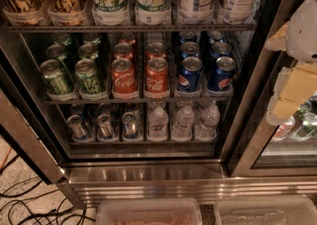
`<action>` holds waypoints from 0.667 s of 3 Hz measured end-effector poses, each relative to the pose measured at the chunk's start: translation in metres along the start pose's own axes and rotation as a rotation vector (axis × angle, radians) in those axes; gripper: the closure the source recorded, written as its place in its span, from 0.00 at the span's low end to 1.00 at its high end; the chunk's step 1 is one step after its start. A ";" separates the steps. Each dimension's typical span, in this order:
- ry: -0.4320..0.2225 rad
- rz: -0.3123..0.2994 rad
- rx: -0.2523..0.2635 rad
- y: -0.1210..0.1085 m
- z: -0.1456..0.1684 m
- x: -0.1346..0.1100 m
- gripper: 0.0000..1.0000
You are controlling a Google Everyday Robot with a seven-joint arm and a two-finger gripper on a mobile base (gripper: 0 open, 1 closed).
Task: Pick orange can from top shelf of fridge
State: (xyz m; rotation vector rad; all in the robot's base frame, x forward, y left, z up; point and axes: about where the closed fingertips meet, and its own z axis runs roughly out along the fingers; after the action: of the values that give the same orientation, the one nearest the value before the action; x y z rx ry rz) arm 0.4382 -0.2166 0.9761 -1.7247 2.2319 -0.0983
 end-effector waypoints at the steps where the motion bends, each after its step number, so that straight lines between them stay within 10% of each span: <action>1: 0.000 0.000 0.000 0.000 0.000 0.000 0.00; 2: 0.022 -0.019 -0.008 0.011 0.011 -0.016 0.00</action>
Offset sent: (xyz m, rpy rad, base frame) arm -0.0096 0.0468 -0.0293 -0.0653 0.0501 0.0351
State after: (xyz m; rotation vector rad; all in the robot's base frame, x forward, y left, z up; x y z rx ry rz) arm 0.4350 -0.1975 0.9665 -1.7575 2.2351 -0.1139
